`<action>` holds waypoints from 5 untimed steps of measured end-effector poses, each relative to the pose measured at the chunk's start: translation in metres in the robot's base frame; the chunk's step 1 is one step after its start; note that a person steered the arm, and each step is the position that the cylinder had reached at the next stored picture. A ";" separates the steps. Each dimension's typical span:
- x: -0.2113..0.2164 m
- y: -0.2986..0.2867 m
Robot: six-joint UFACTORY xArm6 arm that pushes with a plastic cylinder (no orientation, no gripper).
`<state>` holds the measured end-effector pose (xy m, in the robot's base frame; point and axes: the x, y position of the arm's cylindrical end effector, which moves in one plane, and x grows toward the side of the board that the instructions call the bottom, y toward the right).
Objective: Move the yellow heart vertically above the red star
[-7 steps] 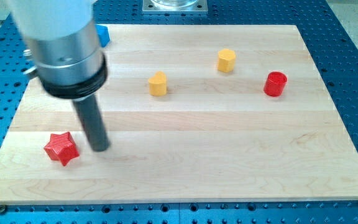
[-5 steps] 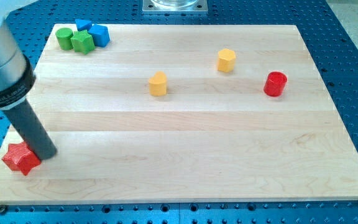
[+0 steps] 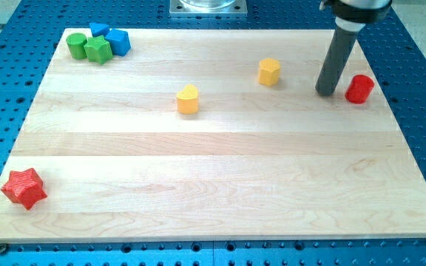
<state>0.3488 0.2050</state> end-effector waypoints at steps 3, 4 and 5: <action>-0.031 -0.105; 0.003 -0.217; 0.009 -0.191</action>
<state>0.3582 0.0136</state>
